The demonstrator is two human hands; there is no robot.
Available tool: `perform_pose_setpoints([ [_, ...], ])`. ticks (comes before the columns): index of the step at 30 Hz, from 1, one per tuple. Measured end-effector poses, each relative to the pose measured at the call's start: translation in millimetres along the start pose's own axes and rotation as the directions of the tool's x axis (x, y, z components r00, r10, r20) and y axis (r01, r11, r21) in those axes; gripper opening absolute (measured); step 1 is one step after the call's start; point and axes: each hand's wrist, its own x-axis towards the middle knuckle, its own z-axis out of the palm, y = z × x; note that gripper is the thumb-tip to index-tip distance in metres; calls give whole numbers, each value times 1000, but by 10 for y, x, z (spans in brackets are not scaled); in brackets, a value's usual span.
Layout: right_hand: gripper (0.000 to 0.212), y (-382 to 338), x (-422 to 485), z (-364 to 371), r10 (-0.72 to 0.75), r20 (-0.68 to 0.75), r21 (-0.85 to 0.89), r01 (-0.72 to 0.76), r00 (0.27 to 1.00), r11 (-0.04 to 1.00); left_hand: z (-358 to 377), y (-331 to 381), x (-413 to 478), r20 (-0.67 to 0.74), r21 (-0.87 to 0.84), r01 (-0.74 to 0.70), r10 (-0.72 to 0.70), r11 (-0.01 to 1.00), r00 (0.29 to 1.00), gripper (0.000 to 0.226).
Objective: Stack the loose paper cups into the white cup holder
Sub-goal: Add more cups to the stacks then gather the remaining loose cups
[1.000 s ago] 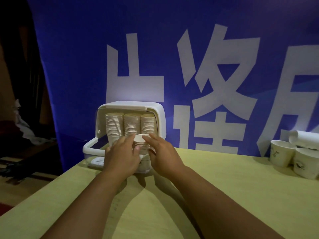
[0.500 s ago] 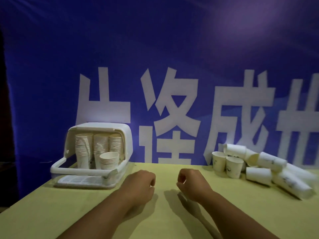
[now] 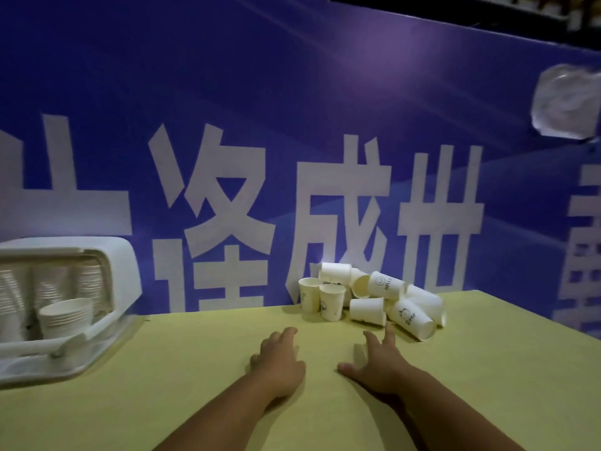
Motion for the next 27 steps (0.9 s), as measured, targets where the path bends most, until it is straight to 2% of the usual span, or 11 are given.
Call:
perform_pose_setpoints([
  [3,144,71,162,-43,-14,-3,76,14,1000,997,144,168,216,14,-3,64,-64,998,998,91],
  [6,156,117,372,-24,-45,-73,81,51,996,995,286,239,446,-70,24,21,-20,999,997,94],
  [8,157,144,525,0,-52,-112,76,60,992,995,353,287,581,-135,61,-20,28,998,990,91],
  [10,155,167,665,8,-44,-129,80,55,991,995,398,330,715,-144,81,-61,72,995,987,91],
  [15,146,212,931,53,-30,-150,98,45,988,994,451,432,1064,-127,181,-136,160,974,979,119],
  [18,142,237,1007,97,-56,-171,67,69,984,995,483,484,1236,-99,235,-173,201,956,975,121],
  [22,136,248,1031,123,-87,-184,54,99,979,994,492,524,1276,-136,234,-135,170,963,976,98],
  [27,111,305,963,30,-113,-192,193,151,975,970,340,390,964,-245,291,-133,208,947,947,35],
])
